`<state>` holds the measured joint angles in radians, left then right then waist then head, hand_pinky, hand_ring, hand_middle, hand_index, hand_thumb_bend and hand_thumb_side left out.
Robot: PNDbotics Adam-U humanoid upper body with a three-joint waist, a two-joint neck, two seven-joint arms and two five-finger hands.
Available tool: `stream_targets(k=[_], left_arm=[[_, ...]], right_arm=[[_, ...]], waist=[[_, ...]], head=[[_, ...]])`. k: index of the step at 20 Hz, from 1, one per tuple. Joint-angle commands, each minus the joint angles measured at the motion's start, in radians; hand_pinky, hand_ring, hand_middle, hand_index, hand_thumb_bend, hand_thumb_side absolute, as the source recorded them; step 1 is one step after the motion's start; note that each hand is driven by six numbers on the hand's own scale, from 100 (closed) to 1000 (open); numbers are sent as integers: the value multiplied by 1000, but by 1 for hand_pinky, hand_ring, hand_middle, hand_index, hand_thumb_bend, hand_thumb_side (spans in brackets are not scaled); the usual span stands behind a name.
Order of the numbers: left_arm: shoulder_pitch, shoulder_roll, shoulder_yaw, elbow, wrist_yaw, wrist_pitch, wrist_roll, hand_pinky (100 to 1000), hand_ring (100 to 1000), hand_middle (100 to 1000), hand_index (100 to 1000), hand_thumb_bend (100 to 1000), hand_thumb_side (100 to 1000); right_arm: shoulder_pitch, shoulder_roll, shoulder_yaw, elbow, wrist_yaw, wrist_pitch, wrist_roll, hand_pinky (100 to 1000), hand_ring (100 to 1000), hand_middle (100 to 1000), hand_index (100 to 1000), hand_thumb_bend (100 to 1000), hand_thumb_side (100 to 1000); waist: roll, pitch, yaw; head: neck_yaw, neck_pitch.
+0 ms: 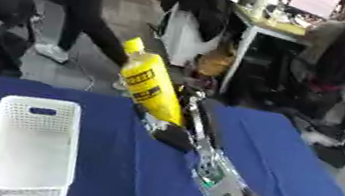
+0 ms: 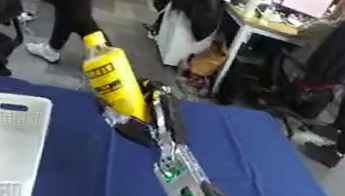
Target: Pick up objects on the table and place them in the box.
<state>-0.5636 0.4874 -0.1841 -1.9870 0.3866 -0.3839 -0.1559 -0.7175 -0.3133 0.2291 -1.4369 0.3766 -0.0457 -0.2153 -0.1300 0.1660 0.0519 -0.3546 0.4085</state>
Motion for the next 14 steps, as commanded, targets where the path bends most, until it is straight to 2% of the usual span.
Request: stream_targets(k=[1,9,14], left_arm=[[-26,-1,12,-13,4,0,8,636,599,824,836,210,820],[-73,-20,21,-13,17,9,27,637,600,823,836,219,827],[-104,-33,25,-13,30,18,39,638,601,821,836,224,825]], right_arm=[[-23,-16,10,-40,-67,-60,32,100,100,100,253,153,629],[-68,-7,41,-34,-148,-132,76,100,100,100,252,145,637],[-90,2,58,-28,-148,-159,97,100,100,100,253,139,643]], waist=[[8,-6,2],[1,23,29],[-7,33,55]], head=[[11,-17],[-5,-57],[-24,-77]])
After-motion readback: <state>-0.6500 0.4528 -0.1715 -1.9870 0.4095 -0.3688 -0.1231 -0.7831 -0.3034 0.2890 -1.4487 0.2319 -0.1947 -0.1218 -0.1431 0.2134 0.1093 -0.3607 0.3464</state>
